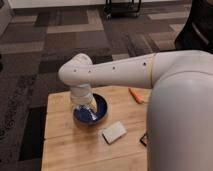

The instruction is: Place the pepper in the ceramic cup

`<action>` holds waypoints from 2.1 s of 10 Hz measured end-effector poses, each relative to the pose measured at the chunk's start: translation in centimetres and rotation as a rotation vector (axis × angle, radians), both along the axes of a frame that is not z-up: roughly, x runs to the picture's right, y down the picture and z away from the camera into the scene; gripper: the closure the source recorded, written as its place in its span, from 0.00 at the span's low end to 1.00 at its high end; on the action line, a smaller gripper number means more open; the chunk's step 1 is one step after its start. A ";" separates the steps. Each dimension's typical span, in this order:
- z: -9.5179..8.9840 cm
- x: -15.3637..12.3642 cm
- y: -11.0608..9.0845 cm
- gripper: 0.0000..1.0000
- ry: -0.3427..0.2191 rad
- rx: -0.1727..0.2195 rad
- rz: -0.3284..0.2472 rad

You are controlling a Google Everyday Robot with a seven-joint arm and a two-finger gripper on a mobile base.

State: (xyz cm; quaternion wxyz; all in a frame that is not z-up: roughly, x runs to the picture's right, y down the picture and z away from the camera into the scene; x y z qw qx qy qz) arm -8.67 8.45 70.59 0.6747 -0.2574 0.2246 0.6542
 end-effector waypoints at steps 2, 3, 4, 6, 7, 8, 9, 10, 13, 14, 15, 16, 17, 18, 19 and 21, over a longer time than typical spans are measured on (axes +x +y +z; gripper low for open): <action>1.4 2.4 -1.9 0.35 -0.033 0.008 0.048; 2.2 3.9 -2.4 0.35 -0.032 0.007 0.061; 3.3 6.0 -3.4 0.35 -0.025 0.013 0.073; 4.4 9.4 -5.5 0.35 -0.030 0.022 0.043; 4.6 10.4 -6.4 0.35 -0.035 0.024 0.023; 5.1 12.9 -8.4 0.35 -0.051 0.037 -0.027; 5.3 15.2 -9.3 0.35 -0.083 0.030 -0.080; 5.3 17.3 -9.8 0.35 -0.110 0.021 -0.125; 5.3 18.1 -10.1 0.35 -0.128 0.017 -0.150; 5.3 18.0 -10.2 0.35 -0.129 0.017 -0.150; 5.3 18.1 -10.1 0.35 -0.128 0.017 -0.149; 5.3 18.2 -10.1 0.35 -0.128 0.017 -0.149; 5.4 18.1 -10.1 0.35 -0.128 0.017 -0.150; 5.9 18.8 -10.2 0.35 -0.117 0.016 -0.142; 6.5 19.5 -10.2 0.35 -0.115 0.015 -0.133; 9.7 21.8 -10.6 0.35 -0.139 0.012 -0.126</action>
